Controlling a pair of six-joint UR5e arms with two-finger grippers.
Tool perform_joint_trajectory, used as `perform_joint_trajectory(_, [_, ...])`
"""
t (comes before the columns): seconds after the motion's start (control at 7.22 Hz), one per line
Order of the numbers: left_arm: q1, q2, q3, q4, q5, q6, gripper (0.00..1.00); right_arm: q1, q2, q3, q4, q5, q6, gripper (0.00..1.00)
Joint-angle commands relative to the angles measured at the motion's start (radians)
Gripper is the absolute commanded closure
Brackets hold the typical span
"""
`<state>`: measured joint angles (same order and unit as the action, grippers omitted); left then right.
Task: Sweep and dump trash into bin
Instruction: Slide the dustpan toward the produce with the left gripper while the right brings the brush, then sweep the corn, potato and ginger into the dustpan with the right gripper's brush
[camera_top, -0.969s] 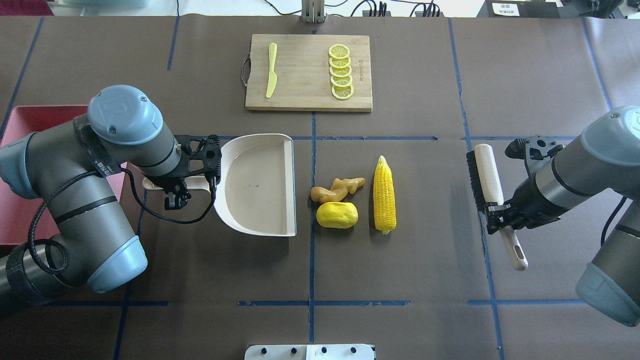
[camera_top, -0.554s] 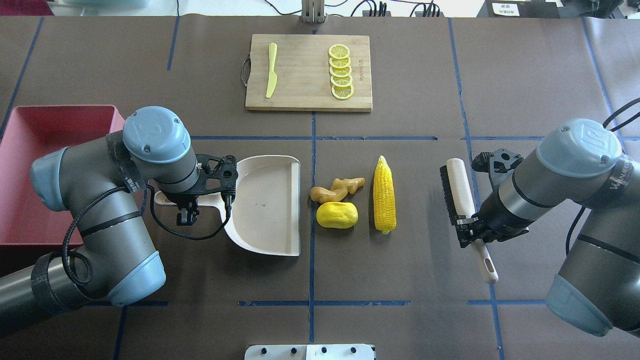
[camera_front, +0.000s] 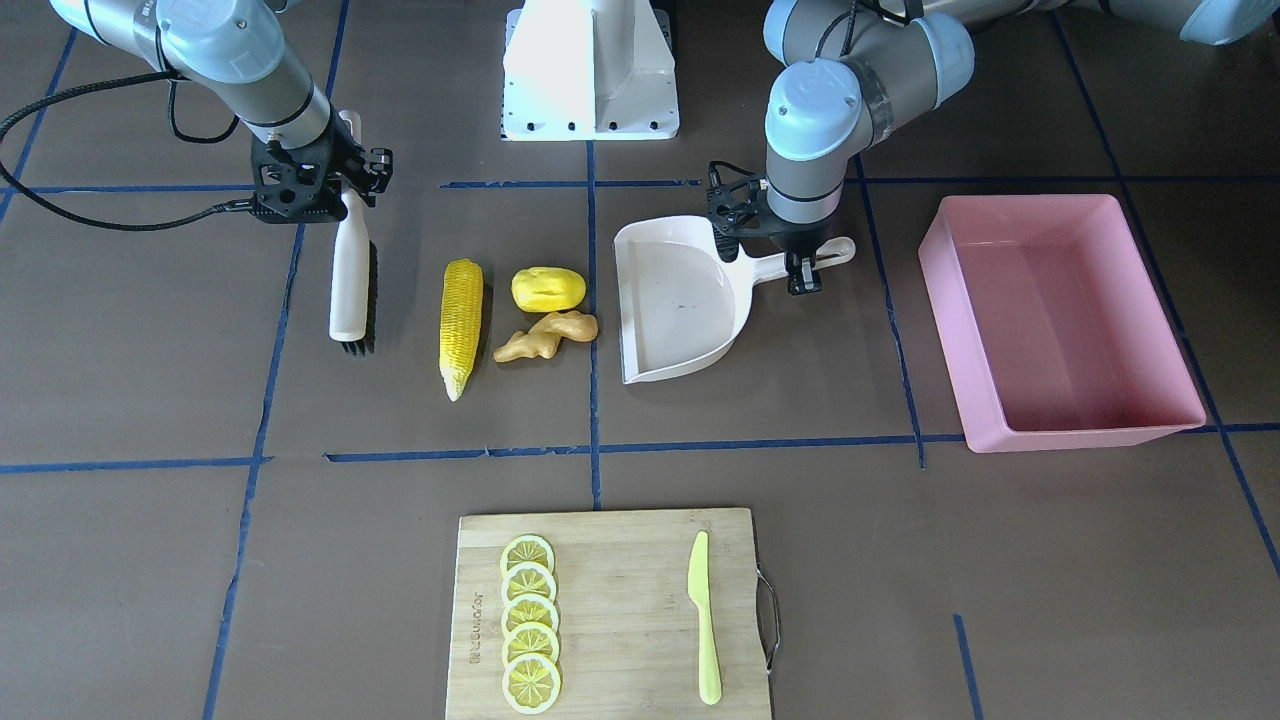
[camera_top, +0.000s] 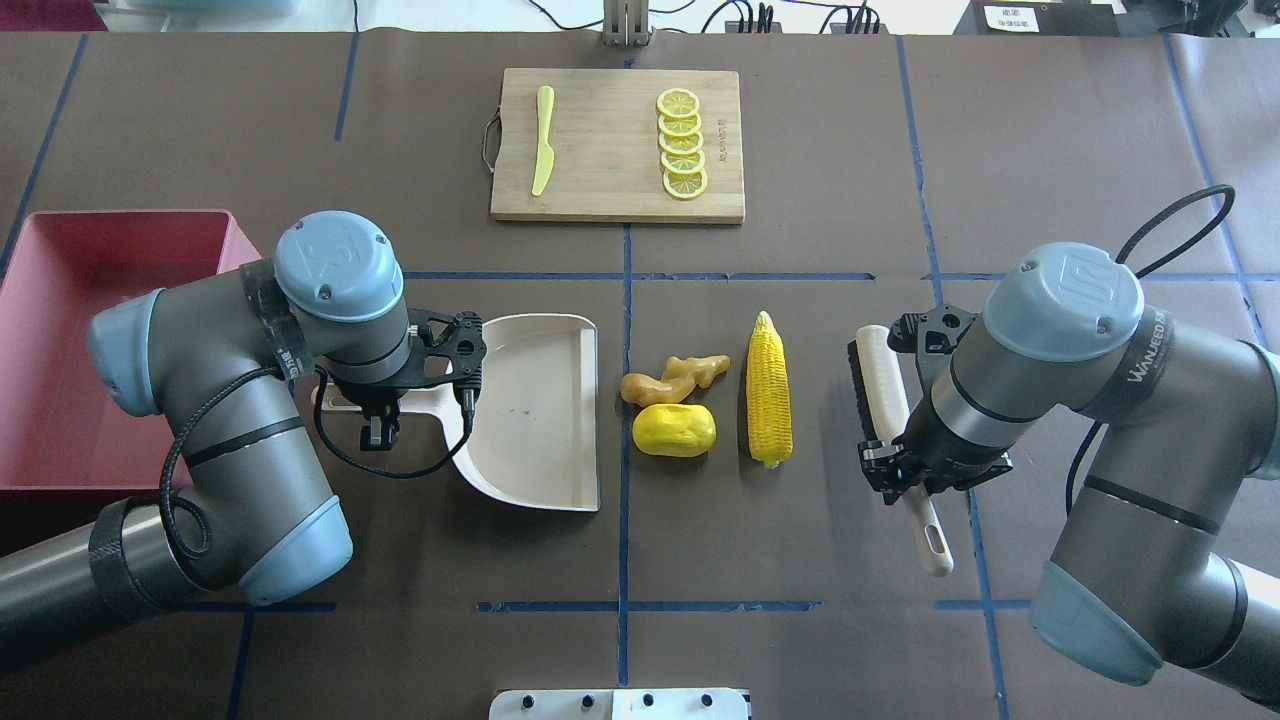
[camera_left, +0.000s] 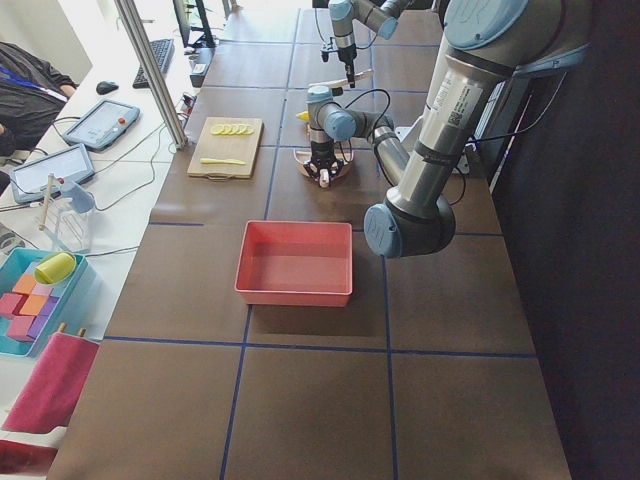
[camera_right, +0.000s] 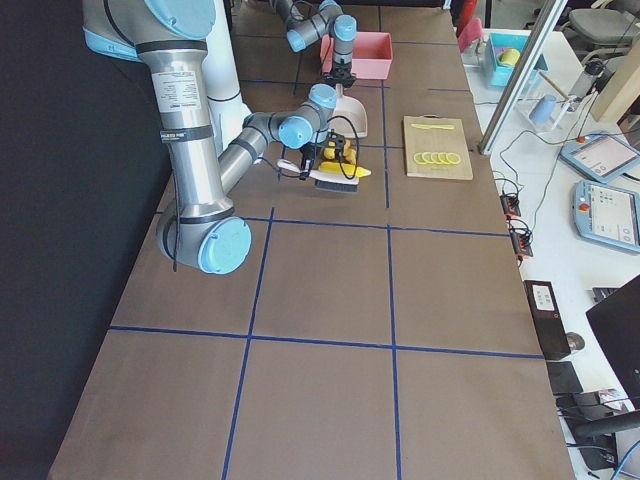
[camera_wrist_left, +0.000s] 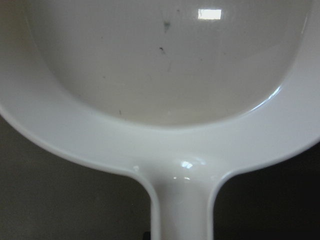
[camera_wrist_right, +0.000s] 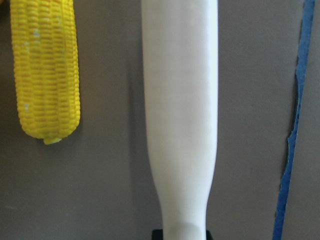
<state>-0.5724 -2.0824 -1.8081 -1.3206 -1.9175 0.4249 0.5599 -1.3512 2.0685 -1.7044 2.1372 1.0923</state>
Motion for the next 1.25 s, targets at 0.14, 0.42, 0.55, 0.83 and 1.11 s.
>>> perform_joint_trajectory(0.14, [0.002,-0.011,0.001,0.009,0.0,-0.005,1.0,-0.063,0.082,-0.08,-0.024,-0.043,0.0,1.0])
perform_joint_trajectory(0.42, [0.002,-0.012,0.001,0.009,0.0,-0.006,1.0,-0.109,0.157,-0.161,-0.035,-0.098,0.001,1.0])
perform_joint_trajectory(0.55, [0.005,-0.016,0.001,0.011,0.0,-0.008,1.0,-0.13,0.196,-0.207,-0.043,-0.114,0.001,1.0])
perform_joint_trajectory(0.83, [0.008,-0.015,0.003,0.011,0.0,-0.009,1.0,-0.147,0.251,-0.226,-0.046,-0.12,0.003,1.0])
perform_joint_trajectory(1.11, [0.016,-0.015,0.004,0.011,0.0,-0.015,1.0,-0.155,0.338,-0.306,-0.044,-0.118,0.011,1.0])
